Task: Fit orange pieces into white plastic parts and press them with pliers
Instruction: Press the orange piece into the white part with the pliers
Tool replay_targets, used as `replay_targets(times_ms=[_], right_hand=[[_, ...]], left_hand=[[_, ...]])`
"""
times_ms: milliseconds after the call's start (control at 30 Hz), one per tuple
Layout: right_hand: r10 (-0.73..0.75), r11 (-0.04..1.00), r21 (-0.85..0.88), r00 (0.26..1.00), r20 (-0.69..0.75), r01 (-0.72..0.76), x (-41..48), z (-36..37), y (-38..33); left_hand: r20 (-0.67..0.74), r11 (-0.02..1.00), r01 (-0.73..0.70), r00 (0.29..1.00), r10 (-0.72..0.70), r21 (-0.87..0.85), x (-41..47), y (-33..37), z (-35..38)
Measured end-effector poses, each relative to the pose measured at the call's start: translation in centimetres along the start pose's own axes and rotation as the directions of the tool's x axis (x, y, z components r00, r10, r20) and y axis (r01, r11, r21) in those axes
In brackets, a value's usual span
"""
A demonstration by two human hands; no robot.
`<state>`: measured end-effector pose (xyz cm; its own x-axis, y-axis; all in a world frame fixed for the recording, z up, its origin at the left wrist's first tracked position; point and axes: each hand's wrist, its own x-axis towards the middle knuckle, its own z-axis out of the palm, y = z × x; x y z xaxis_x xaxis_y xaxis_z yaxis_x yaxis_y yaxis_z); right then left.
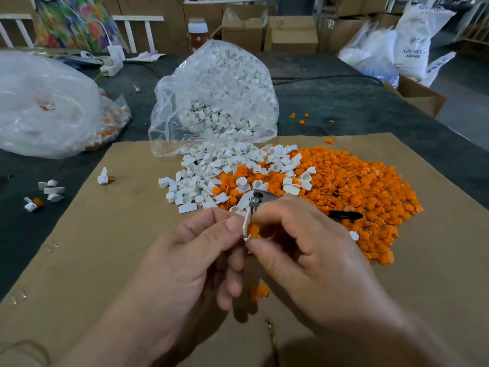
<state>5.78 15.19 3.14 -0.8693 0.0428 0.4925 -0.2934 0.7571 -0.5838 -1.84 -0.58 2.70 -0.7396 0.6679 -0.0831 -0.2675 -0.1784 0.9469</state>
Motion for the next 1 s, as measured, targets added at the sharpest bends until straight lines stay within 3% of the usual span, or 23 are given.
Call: replay_targets(times_ms=[100, 233, 267, 333, 367, 400, 467, 567, 667, 767, 1000], right_hand=[[-0.023, 1.0, -0.01, 1.0, -0.011, 0.023, 0.15, 0.05, 0.07], [0.175, 0.98, 0.098, 0.985, 0.003, -0.174, -0.05, 0.23, -0.14], [0.272, 0.936, 0.219, 0.961, 0.051, -0.277, 0.0, 0.27, -0.17], [0.457, 0.716, 0.477, 0.859, 0.233, -0.51, 0.25, 0.24, -0.18], [0.492, 0.617, 0.537, 0.814, 0.308, -0.576, 0.37, 0.17, -0.18], [0.501, 0.584, 0.545, 0.796, 0.341, -0.601, 0.38, 0.11, -0.13], [0.477, 0.633, 0.514, 0.815, 0.329, -0.579, 0.28, -0.03, -0.14], [0.372, 0.796, 0.43, 0.905, 0.207, -0.426, 0.05, -0.21, -0.37], [0.218, 0.964, 0.151, 0.975, 0.03, -0.22, -0.04, -0.06, -0.38], [0.128, 0.992, 0.019, 0.991, -0.028, -0.127, 0.04, 0.1, -0.51], [0.109, 0.993, 0.036, 0.994, -0.019, -0.108, -0.06, 0.02, -0.59]], left_hand=[[-0.025, 1.0, -0.012, 1.0, 0.013, 0.021, -0.01, -0.12, 0.19], [-0.039, 0.992, -0.087, 0.995, 0.09, 0.089, 0.05, -0.48, 0.39], [-0.031, 0.987, -0.115, 0.992, 0.119, 0.108, 0.05, -0.57, 0.45], [-0.004, 0.979, -0.157, 0.987, 0.159, 0.133, 0.04, -0.71, 0.56], [0.002, 0.977, -0.165, 0.986, 0.166, 0.137, 0.03, -0.74, 0.59], [-0.001, 0.977, -0.162, 0.986, 0.164, 0.136, 0.01, -0.75, 0.56], [-0.01, 0.982, -0.14, 0.99, 0.142, 0.125, -0.03, -0.71, 0.47], [-0.024, 0.988, -0.103, 0.994, 0.106, 0.113, -0.01, -0.6, 0.4], [-0.041, 0.998, -0.043, 0.998, 0.045, 0.055, 0.03, -0.49, 0.5], [-0.029, 1.0, 0.014, 0.999, -0.014, 0.006, 0.02, -0.3, 0.51], [0.039, 0.995, 0.063, 0.997, -0.06, -0.08, 0.09, -0.08, 0.32]])
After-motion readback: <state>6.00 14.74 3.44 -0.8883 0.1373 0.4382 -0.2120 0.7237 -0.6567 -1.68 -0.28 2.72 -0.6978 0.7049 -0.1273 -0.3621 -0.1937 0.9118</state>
